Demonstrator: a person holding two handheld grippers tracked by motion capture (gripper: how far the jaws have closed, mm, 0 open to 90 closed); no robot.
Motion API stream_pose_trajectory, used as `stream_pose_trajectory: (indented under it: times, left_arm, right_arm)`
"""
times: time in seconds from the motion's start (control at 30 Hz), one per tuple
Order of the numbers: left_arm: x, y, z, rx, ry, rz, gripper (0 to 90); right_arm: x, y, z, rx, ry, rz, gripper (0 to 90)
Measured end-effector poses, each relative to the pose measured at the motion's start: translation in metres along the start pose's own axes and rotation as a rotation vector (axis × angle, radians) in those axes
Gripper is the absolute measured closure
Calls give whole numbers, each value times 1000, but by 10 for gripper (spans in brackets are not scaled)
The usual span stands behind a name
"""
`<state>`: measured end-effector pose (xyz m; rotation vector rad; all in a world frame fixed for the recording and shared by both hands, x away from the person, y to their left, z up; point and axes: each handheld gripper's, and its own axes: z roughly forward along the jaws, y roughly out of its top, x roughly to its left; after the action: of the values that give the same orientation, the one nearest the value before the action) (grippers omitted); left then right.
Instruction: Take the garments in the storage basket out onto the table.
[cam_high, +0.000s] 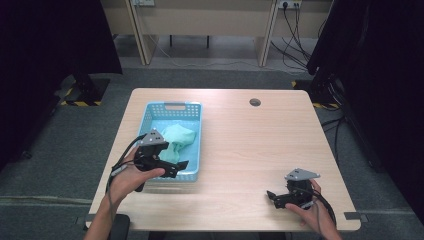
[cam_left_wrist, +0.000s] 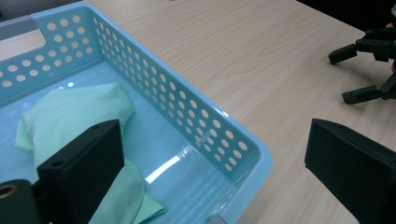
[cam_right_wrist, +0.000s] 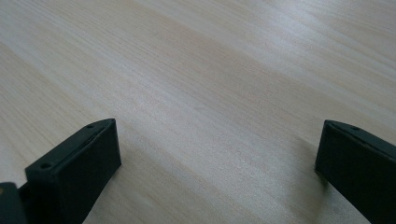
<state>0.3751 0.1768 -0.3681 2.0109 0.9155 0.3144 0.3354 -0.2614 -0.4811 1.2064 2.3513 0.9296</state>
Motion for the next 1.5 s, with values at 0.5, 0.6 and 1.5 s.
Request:
stream_pose_trajectory:
  times: [0.5,0.6,1.5]
  left_arm:
    - [30,7,19,27,40,-57,45]
    - [33,9,20,21,41,-65,45]
    - [59,11,41,65,90,-100,48]
  right_arm:
    - [0,0,0,0,0,-1,3]
    - [0,0,0,0,0,0,3]
    - [0,0,0,0,0,0,3]
